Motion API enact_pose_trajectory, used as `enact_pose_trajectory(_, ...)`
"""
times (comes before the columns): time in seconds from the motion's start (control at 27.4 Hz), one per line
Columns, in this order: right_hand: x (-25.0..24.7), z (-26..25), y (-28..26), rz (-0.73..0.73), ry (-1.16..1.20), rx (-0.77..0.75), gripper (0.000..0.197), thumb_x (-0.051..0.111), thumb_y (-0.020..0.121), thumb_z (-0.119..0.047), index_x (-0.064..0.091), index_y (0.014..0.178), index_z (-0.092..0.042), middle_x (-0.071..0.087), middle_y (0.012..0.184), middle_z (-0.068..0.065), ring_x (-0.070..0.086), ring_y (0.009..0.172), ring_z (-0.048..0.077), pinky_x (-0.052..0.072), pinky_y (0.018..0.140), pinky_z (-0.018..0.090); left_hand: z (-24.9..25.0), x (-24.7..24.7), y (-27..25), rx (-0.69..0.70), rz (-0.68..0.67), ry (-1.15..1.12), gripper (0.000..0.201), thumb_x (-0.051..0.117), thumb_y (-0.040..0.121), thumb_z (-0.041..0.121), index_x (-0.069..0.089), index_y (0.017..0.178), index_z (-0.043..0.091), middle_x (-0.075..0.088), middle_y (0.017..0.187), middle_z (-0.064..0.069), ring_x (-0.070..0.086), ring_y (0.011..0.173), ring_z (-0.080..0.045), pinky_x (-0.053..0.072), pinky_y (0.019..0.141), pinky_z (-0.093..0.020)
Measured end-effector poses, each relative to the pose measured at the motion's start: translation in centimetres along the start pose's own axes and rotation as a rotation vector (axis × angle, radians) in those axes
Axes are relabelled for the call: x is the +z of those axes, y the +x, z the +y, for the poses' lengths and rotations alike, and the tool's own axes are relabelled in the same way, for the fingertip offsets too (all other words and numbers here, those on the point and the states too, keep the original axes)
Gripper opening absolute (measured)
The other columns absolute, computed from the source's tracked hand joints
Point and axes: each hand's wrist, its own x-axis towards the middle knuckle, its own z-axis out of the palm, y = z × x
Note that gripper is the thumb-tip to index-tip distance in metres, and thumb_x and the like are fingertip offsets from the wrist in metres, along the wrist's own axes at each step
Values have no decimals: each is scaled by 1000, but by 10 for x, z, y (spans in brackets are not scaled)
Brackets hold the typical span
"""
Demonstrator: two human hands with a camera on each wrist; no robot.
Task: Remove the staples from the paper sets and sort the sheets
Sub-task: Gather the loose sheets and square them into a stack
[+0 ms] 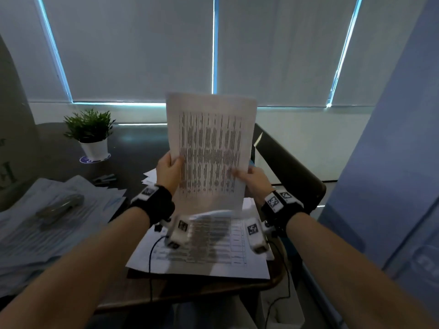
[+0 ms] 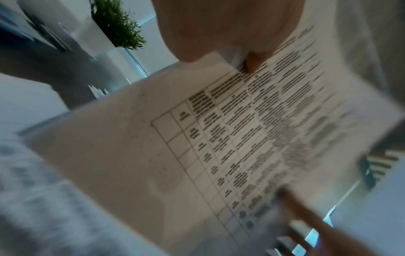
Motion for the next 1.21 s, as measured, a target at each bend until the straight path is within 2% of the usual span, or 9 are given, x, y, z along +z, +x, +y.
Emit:
enact_pose_trajectory(0.11,-6,9,1,259,129,108,69,81,80,-28,45,135,-8,56,128,7,58,118,30,50,101,50,19,11,9,-51,153,-138,21,48,91,8,61,107,10,68,102,-9,65,100,-27,56,85,-39)
enact_pose_trajectory(0.26,2,2,-12,-106,532,261,54,70,84,-28,54,131,-8,63,127,18,58,121,38,47,99,59,24,28,0,-151,207,-445,24,47,95,4,54,114,16,64,99,5,62,92,-14,52,75,-24)
enact_pose_trajectory(0.4,-1,-9,-7,-74,616,180,47,66,90,-15,55,134,-7,67,123,18,64,114,35,53,90,56,7,29,-12,-283,33,-581,22,49,95,1,51,111,16,62,112,-4,62,101,-23,52,88,-38)
enact_pose_trajectory(0.58,-51,-19,-2,11,325,-28,41,70,87,-8,59,126,-3,69,121,14,64,115,34,51,97,53,12,-37,15,-170,-20,-281,43,51,87,-13,45,125,5,62,109,-12,64,89,-18,56,73,-27)
enact_pose_trajectory(0.73,-54,-49,-15,-31,113,-185,36,70,88,-11,63,123,-6,72,116,8,69,107,27,55,93,47,33,-63,27,-84,-247,45,48,58,86,-9,47,128,10,62,117,-14,65,96,-25,55,81,-40)
enact_pose_trajectory(0.84,-51,-56,-22,-109,85,-259,37,70,88,-11,62,124,-6,70,119,9,68,109,27,57,89,42,42,-60,27,19,-156,52,34,56,85,-1,53,117,11,63,111,-11,62,97,-25,53,81,-41)
enact_pose_trajectory(0.99,-49,-14,-28,-102,55,-106,39,72,83,-5,64,121,-4,71,116,11,67,108,30,54,95,48,4,-58,5,-92,68,-46,21,49,59,13,59,77,12,64,71,-3,56,71,-22,49,60,-25)
enact_pose_trajectory(1.1,-47,19,-44,-175,-48,61,30,71,83,1,66,109,-13,72,109,6,69,99,19,55,92,40,-43,-59,-16,-268,-11,48,25,56,72,12,65,94,5,69,93,-15,65,95,-37,54,83,-46)
enact_pose_trajectory(1.21,-43,16,-51,-108,-29,47,18,70,85,-4,68,101,-13,72,101,4,69,93,19,59,80,31,-50,-57,-14,-228,40,93,26,57,82,11,60,107,4,66,106,-17,62,101,-35,51,90,-52)
